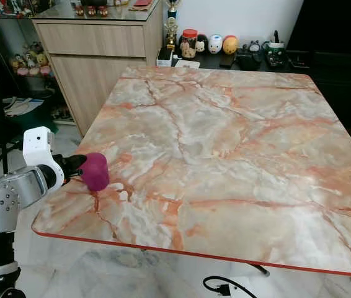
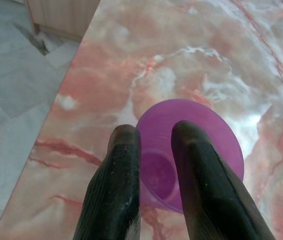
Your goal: Setting the table
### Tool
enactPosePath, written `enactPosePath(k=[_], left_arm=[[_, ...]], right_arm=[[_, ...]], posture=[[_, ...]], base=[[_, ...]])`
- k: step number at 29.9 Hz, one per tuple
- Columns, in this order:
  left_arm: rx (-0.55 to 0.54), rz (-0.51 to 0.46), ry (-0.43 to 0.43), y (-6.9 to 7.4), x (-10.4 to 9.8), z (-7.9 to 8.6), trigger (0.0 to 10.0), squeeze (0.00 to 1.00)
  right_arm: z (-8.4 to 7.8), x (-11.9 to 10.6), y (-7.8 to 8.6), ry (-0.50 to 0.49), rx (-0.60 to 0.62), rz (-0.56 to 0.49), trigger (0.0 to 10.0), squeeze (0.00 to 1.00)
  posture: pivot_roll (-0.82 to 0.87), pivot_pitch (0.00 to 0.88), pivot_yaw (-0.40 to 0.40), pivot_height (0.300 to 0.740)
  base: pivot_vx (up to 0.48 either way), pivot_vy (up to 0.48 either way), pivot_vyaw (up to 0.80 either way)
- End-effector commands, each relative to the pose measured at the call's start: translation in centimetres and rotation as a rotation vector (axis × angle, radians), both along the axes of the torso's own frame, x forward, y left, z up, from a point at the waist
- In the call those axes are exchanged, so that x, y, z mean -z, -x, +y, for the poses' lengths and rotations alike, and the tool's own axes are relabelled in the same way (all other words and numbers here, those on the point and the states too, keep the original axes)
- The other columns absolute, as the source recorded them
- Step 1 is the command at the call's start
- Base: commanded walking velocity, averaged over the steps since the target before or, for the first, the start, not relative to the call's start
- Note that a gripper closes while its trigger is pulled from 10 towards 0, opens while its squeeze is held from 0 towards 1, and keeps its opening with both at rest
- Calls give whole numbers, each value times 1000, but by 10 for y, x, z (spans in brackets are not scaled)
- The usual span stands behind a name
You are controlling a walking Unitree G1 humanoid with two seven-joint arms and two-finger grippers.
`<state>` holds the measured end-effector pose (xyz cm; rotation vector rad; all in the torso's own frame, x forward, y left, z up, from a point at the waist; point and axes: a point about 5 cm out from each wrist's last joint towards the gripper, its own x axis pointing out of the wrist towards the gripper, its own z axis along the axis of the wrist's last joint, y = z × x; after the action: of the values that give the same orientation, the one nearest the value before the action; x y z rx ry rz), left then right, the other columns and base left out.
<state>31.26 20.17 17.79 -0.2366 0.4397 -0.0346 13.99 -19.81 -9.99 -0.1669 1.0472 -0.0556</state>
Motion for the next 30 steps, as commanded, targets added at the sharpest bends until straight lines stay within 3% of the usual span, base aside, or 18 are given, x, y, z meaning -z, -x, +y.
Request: enactPosePath(k=[1, 17, 22, 30], left_arm=[[1, -13, -1, -2, -7, -2, 10000, 0], [-14, -8, -26, -2, -2, -2, 10000, 0], [-36, -75, -53, -5, -13, 0, 10000, 0], [-47, -100, -88, -6, -19, 4, 10000, 0]], right_arm=[[1, 1, 2, -7, 1, 9, 10000, 0], [5, -1, -4, -18, 2, -15, 10000, 0], [12, -2, -9, -21, -4, -27, 10000, 0], [12, -3, -11, -22, -7, -33, 10000, 0]], posture=[[62, 0, 6, 740], [58, 0, 7, 740], [60, 0, 5, 740], [64, 0, 5, 740]], base=[[0, 0, 0], [0, 0, 0], [0, 0, 0], [0, 0, 0]])
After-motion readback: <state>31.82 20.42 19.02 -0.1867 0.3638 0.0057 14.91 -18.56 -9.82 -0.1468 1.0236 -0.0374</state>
